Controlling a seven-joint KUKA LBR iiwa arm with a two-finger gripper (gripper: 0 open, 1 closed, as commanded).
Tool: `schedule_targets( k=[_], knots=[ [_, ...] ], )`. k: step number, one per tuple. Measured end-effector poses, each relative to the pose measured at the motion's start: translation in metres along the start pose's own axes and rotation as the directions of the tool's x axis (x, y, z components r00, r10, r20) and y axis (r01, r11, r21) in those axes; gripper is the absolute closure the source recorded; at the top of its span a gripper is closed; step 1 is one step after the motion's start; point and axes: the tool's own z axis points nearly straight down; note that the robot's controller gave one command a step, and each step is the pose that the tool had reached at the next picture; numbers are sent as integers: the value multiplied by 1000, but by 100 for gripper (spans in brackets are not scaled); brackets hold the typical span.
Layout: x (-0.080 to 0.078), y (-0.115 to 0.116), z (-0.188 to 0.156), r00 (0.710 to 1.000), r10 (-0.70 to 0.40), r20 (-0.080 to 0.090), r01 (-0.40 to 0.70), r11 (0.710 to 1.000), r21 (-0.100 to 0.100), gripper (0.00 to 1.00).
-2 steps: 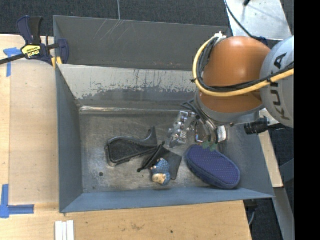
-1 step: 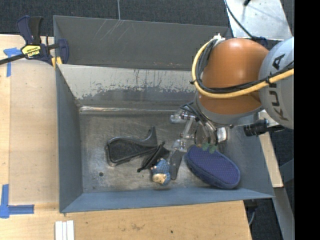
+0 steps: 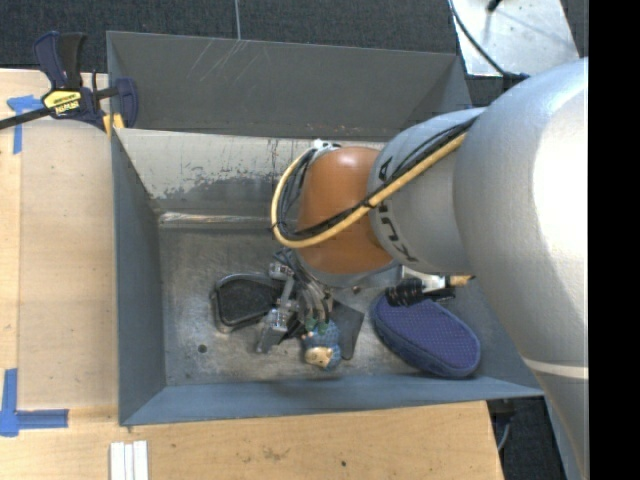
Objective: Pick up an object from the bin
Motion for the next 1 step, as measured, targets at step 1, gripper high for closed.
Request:
schedule_targets(
  k=[1],
  knots=[
    [-3,-1,-6,1000,3,10,-3,1000,-2,100]
  ],
)
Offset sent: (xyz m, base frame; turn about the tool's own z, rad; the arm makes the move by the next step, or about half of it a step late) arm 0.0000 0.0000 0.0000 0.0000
